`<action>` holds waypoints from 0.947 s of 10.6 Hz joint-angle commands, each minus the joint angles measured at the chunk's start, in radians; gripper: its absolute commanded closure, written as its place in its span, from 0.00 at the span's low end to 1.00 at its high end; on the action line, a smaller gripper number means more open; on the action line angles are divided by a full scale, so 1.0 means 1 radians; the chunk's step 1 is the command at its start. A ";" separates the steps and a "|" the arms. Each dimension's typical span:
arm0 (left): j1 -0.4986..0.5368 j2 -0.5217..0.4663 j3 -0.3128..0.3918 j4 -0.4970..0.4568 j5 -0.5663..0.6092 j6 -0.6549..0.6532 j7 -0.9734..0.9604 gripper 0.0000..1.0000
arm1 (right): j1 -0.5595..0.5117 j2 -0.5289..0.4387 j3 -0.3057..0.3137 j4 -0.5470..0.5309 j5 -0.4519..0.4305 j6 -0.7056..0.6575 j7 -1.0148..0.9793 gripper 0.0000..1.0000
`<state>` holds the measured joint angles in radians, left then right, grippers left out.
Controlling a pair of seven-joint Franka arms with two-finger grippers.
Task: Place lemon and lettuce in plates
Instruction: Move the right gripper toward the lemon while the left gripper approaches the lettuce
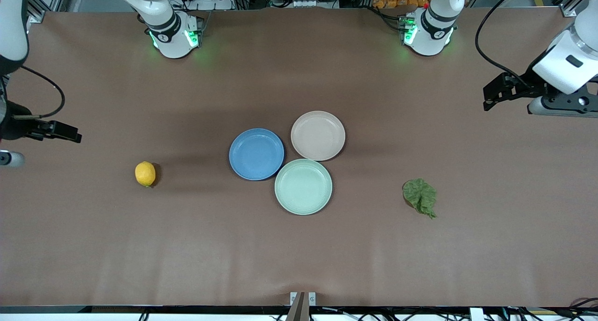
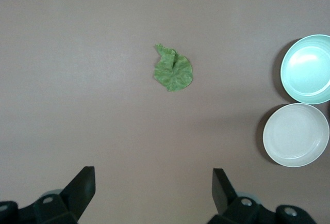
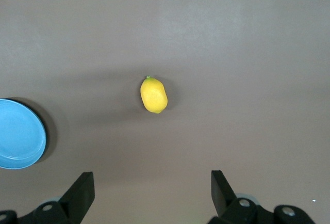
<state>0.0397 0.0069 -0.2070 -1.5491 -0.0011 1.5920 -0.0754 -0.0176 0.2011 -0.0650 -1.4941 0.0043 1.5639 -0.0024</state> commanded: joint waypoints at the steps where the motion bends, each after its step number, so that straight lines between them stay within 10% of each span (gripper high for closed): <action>1: 0.003 -0.022 -0.002 -0.026 -0.020 0.026 -0.017 0.00 | -0.004 0.007 0.007 -0.014 -0.001 0.015 0.013 0.00; 10: 0.008 -0.018 -0.002 -0.026 -0.020 0.031 -0.014 0.00 | -0.008 0.023 0.005 -0.008 -0.001 0.024 0.004 0.00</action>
<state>0.0417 0.0069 -0.2061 -1.5617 -0.0011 1.6093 -0.0757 -0.0181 0.2289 -0.0654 -1.5063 0.0043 1.5935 -0.0024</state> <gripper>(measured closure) 0.000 0.000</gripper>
